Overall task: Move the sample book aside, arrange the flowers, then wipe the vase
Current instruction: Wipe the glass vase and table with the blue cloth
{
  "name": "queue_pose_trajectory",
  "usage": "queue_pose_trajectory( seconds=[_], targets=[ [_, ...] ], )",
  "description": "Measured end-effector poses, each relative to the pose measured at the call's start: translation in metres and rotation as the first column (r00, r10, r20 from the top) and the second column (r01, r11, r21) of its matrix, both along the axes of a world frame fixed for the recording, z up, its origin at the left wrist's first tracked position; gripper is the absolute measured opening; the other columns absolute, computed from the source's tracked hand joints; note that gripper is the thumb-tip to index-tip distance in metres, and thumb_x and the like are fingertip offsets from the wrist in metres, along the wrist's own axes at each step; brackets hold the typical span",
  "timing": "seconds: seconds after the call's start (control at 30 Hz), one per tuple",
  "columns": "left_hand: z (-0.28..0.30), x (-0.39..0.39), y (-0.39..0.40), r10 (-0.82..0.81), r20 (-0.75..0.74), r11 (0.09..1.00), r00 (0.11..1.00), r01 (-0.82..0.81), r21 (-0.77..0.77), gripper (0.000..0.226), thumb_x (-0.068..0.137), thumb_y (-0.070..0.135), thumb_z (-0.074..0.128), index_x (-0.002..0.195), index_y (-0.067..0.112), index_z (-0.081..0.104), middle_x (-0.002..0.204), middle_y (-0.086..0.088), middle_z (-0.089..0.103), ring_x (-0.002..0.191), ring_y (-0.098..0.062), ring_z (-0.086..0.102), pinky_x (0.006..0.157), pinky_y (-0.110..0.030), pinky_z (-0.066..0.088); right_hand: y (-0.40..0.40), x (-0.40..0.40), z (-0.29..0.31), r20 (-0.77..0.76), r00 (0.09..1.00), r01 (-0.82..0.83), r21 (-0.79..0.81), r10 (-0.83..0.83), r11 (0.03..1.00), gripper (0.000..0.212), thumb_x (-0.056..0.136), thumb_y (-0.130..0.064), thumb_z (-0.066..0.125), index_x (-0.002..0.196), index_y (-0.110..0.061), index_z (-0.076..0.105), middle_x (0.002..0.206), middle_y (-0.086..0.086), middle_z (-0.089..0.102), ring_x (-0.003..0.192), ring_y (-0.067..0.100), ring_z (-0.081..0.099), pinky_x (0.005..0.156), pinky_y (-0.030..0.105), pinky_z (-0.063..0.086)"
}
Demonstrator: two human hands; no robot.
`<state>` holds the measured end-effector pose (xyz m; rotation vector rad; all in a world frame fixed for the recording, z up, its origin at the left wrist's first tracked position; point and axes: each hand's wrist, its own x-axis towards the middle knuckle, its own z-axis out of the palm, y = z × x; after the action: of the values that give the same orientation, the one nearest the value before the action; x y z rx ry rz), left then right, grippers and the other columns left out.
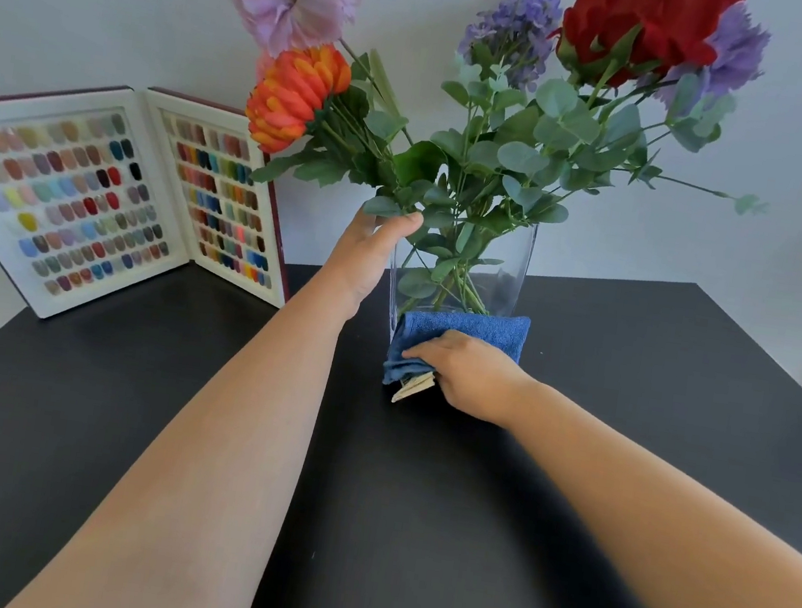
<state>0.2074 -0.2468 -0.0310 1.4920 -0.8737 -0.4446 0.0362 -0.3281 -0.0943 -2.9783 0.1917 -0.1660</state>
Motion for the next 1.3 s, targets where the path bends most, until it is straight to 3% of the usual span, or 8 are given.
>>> queue_pose_trajectory(
  seconds=[0.17, 0.47, 0.63, 0.77, 0.93, 1.1, 1.23, 1.3],
  targets=[
    [0.004, 0.006, 0.002, -0.044, 0.043, 0.999, 0.998, 0.043, 0.019, 0.054, 0.078, 0.052, 0.06, 0.121, 0.018, 0.063, 0.124, 0.002, 0.065, 0.117, -0.008, 0.055, 0.09, -0.02, 0.035, -0.026, -0.022, 0.005, -0.028, 0.997, 0.067, -0.058, -0.069, 0.996, 0.046, 0.09, -0.007, 0.044, 0.131, -0.024, 0.054, 0.115, 0.001, 0.065, 0.102, 0.021, 0.048, 0.079, 0.033, 0.042],
    [0.004, 0.0, 0.002, -0.037, 0.021, 0.999, 0.999, 0.038, -0.023, 0.064, 0.073, 0.056, 0.061, 0.124, 0.016, 0.058, 0.122, 0.003, 0.063, 0.112, -0.006, 0.056, 0.088, -0.02, 0.035, -0.006, -0.002, 0.0, 0.037, 0.995, 0.097, 0.005, -0.098, 0.995, 0.041, 0.091, -0.011, 0.044, 0.128, -0.023, 0.056, 0.112, 0.011, 0.058, 0.103, 0.03, 0.053, 0.09, 0.037, 0.041],
    [0.007, -0.002, 0.003, -0.038, 0.023, 0.999, 0.999, 0.038, -0.027, 0.074, 0.068, 0.061, 0.061, 0.126, 0.015, 0.058, 0.128, 0.0, 0.063, 0.122, -0.014, 0.054, 0.102, -0.031, 0.035, 0.008, 0.007, 0.002, 0.041, 0.996, 0.081, 0.001, -0.081, 0.997, 0.038, 0.092, -0.013, 0.044, 0.127, -0.024, 0.055, 0.112, 0.011, 0.059, 0.101, 0.029, 0.054, 0.088, 0.039, 0.044],
    [0.011, -0.001, 0.006, -0.07, 0.053, 0.997, 0.996, 0.071, -0.018, 0.057, 0.07, 0.058, 0.063, 0.116, 0.024, 0.065, 0.118, 0.008, 0.069, 0.116, -0.008, 0.058, 0.104, -0.031, 0.037, 0.002, -0.006, 0.005, -0.024, 0.991, 0.132, -0.075, -0.135, 0.988, 0.036, 0.091, -0.016, 0.042, 0.124, -0.025, 0.054, 0.103, 0.01, 0.058, 0.092, 0.031, 0.057, 0.079, 0.044, 0.05],
    [0.013, 0.003, 0.008, -0.07, 0.038, 0.997, 0.997, 0.07, -0.021, 0.07, 0.07, 0.06, 0.065, 0.125, 0.018, 0.058, 0.127, 0.0, 0.064, 0.121, -0.015, 0.055, 0.114, -0.045, 0.033, -0.028, -0.04, 0.004, 0.004, 0.97, 0.244, -0.118, -0.245, 0.963, 0.038, 0.09, -0.013, 0.041, 0.125, -0.024, 0.054, 0.103, 0.008, 0.062, 0.094, 0.028, 0.053, 0.074, 0.037, 0.04],
    [0.012, -0.004, 0.011, -0.076, 0.015, 0.997, 0.997, 0.077, -0.033, 0.077, 0.069, 0.068, 0.063, 0.131, 0.024, 0.053, 0.134, 0.004, 0.059, 0.128, -0.014, 0.048, 0.115, -0.044, 0.028, -0.038, -0.059, 0.015, 0.056, 0.943, 0.322, 0.1, -0.328, 0.942, 0.031, 0.092, -0.013, 0.042, 0.116, -0.022, 0.058, 0.101, 0.004, 0.061, 0.094, 0.026, 0.058, 0.079, 0.039, 0.048],
    [0.015, 0.0, 0.012, -0.109, 0.012, 0.994, 0.994, 0.109, -0.025, 0.078, 0.069, 0.066, 0.066, 0.132, 0.022, 0.053, 0.135, 0.003, 0.06, 0.13, -0.017, 0.048, 0.116, -0.049, 0.028, -0.029, -0.086, 0.035, 0.443, 0.669, 0.348, 0.522, -0.597, 0.778, 0.03, 0.083, -0.04, 0.04, 0.109, -0.038, 0.055, 0.074, -0.014, 0.064, 0.059, 0.008, 0.06, 0.05, 0.023, 0.047],
    [0.016, 0.002, 0.012, -0.103, -0.008, 0.994, 0.995, 0.103, -0.024, 0.078, 0.067, 0.064, 0.068, 0.131, 0.022, 0.053, 0.132, 0.003, 0.061, 0.129, -0.017, 0.049, 0.116, -0.049, 0.03, -0.021, -0.084, 0.042, 0.598, 0.531, 0.294, 0.535, -0.601, 0.792, 0.04, 0.08, -0.033, 0.039, 0.116, -0.039, 0.055, 0.084, -0.02, 0.065, 0.068, 0.008, 0.062, 0.061, 0.019, 0.047]
  ],
)
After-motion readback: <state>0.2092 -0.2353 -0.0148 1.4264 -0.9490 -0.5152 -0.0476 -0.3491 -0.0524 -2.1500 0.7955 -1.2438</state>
